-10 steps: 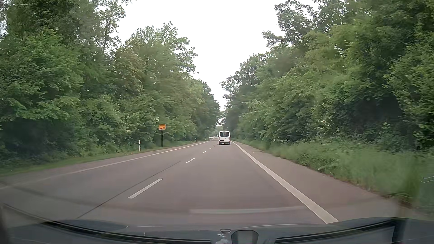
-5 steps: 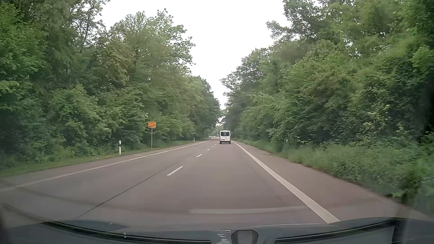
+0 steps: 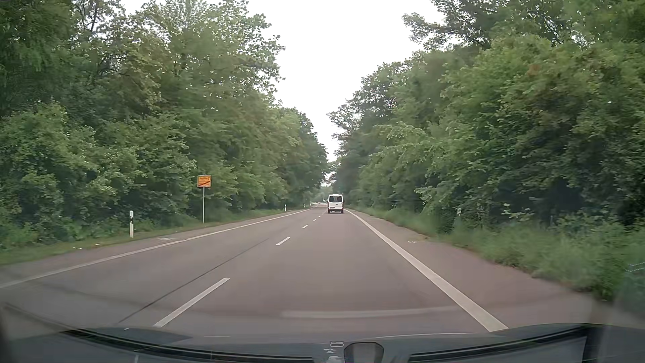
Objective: Follow the waypoints while adhering to traffic rules and regulations
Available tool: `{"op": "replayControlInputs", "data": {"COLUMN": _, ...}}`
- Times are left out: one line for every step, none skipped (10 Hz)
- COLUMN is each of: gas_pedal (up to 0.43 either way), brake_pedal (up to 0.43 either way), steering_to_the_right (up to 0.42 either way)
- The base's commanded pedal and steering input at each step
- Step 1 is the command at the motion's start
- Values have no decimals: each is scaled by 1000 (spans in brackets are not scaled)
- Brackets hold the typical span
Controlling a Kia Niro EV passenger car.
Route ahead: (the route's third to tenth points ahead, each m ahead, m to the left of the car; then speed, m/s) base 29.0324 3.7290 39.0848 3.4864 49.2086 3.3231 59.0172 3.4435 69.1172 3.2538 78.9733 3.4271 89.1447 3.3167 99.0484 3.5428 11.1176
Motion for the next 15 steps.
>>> {"op": "replayControlInputs", "data": {"gas_pedal": 220, "brake_pedal": 0, "steering_to_the_right": 0}}
{"op": "replayControlInputs", "data": {"gas_pedal": 220, "brake_pedal": 0, "steering_to_the_right": 0}}
{"op": "replayControlInputs", "data": {"gas_pedal": 220, "brake_pedal": 0, "steering_to_the_right": 1}}
{"op": "replayControlInputs", "data": {"gas_pedal": 220, "brake_pedal": 0, "steering_to_the_right": 2}}
{"op": "replayControlInputs", "data": {"gas_pedal": 220, "brake_pedal": 0, "steering_to_the_right": 4}}
{"op": "replayControlInputs", "data": {"gas_pedal": 220, "brake_pedal": 0, "steering_to_the_right": 5}}
{"op": "replayControlInputs", "data": {"gas_pedal": 220, "brake_pedal": 0, "steering_to_the_right": 5}}
{"op": "replayControlInputs", "data": {"gas_pedal": 220, "brake_pedal": 0, "steering_to_the_right": 4}}
{"op": "replayControlInputs", "data": {"gas_pedal": 220, "brake_pedal": 0, "steering_to_the_right": 4}}
{"op": "replayControlInputs", "data": {"gas_pedal": 220, "brake_pedal": 0, "steering_to_the_right": 4}}
{"op": "replayControlInputs", "data": {"gas_pedal": 220, "brake_pedal": 0, "steering_to_the_right": 4}}
{"op": "replayControlInputs", "data": {"gas_pedal": 220, "brake_pedal": 0, "steering_to_the_right": 4}}
{"op": "replayControlInputs", "data": {"gas_pedal": 220, "brake_pedal": 0, "steering_to_the_right": 4}}
{"op": "replayControlInputs", "data": {"gas_pedal": 220, "brake_pedal": 0, "steering_to_the_right": 4}}
{"op": "replayControlInputs", "data": {"gas_pedal": 220, "brake_pedal": 0, "steering_to_the_right": 4}}
